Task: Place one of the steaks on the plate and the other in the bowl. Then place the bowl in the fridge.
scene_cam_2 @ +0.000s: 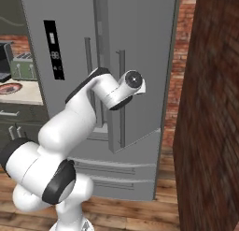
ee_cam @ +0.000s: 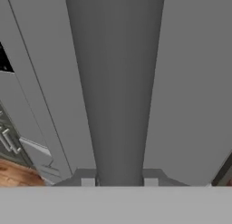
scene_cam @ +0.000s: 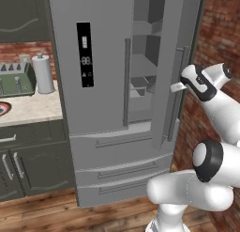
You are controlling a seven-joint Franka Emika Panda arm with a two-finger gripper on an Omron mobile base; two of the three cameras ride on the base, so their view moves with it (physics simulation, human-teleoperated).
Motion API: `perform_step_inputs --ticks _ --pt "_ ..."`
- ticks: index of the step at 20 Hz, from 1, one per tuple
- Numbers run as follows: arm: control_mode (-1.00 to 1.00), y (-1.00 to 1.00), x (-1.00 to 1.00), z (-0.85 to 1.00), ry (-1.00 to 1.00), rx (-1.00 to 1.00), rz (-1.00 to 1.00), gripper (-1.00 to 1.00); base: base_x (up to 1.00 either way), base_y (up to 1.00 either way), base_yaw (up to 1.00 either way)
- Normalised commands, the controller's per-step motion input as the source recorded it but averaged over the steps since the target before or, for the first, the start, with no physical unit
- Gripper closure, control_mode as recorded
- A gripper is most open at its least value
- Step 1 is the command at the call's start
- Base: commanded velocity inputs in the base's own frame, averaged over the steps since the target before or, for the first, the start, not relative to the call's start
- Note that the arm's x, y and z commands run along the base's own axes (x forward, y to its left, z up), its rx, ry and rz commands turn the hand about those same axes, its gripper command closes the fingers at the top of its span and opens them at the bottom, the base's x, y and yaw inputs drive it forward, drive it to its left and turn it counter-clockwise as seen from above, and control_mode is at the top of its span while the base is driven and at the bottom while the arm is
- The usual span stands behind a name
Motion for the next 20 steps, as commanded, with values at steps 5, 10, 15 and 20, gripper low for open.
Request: perform_step_inputs --ticks 5,10,15,20 --pt "-1.00 0.00 0.00 0.02 0.00 0.00 0.00 -1.00 0.00 0.00 0.00" --pt "-1.00 -0.27 -0.02 0.02 0.01 0.00 0.00 -1.00 0.00 0.00 0.00" --pt "-1.00 -0.21 -0.34 0.17 0.00 0.00 0.00 -1.00 0.00 0.00 0.00" --pt "-1.00 0.16 -0.65 0.21 0.00 -0.03 0.00 -1.00 0.00 0.00 0.00"
